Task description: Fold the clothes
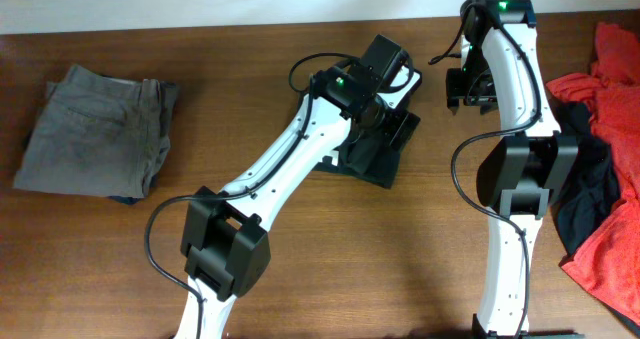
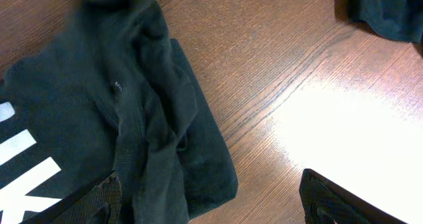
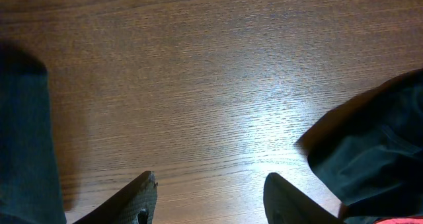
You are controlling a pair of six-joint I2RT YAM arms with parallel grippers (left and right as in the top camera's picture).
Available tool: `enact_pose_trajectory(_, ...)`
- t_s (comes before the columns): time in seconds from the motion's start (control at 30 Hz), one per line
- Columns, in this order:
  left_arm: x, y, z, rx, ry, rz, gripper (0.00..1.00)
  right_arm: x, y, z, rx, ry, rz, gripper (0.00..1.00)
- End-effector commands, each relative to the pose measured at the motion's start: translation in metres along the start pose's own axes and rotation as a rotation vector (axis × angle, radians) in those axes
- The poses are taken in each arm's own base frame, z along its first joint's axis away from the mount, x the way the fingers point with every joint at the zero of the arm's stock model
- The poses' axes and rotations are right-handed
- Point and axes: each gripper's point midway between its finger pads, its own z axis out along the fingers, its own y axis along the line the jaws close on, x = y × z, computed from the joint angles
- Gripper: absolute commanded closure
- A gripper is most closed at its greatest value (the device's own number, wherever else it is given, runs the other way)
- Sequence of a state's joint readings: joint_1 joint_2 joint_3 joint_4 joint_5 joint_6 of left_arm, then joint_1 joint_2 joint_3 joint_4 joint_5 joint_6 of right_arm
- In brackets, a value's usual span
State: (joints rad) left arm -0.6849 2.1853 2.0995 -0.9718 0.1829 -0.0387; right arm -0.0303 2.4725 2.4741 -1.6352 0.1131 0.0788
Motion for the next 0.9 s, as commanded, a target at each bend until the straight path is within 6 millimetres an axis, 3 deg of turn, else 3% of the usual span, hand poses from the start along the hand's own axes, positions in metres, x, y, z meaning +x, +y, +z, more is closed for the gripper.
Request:
enact_pose_trajectory(0.0, -0.006, 0.027, -0.007, -0.038, -0.018, 0.005, 0.14, -0.002, -0.005, -0.023, -0.006, -0.056, 0.015, 0.43)
enact_pose_trajectory(0.17, -0.009, 0.084, -0.024, -0.091, -0.048, -0.128, 0.14, -0.001, 0.005, -0.023, -0.057, -0.055, -0.033, 0.43)
enact_pose_trajectory(0.23, -0.007, 0.110, -0.030, -0.115, -0.057, -0.188, 0.14, 0.000, 0.021, -0.025, -0.153, -0.054, -0.084, 0.43)
enact_pose_trajectory(0.33, -0.002, 0.140, -0.035, -0.143, -0.061, -0.241, 0.14, 0.004, 0.066, -0.037, -0.410, -0.074, -0.242, 0.43)
enact_pose_trajectory(0.47, 0.010, 0.170, -0.030, -0.166, -0.040, -0.294, 0.16, 0.017, 0.111, -0.058, -0.634, -0.095, -0.392, 0.42)
enact_pose_trajectory(0.73, 0.042, 0.199, 0.012, -0.171, 0.061, -0.355, 0.16, 0.036, 0.159, -0.063, -0.643, -0.065, -0.506, 0.37)
enact_pose_trajectory(0.87, 0.061, 0.202, 0.031, -0.164, 0.129, -0.374, 0.16, 0.050, 0.188, -0.066, -0.646, -0.047, -0.572, 0.35)
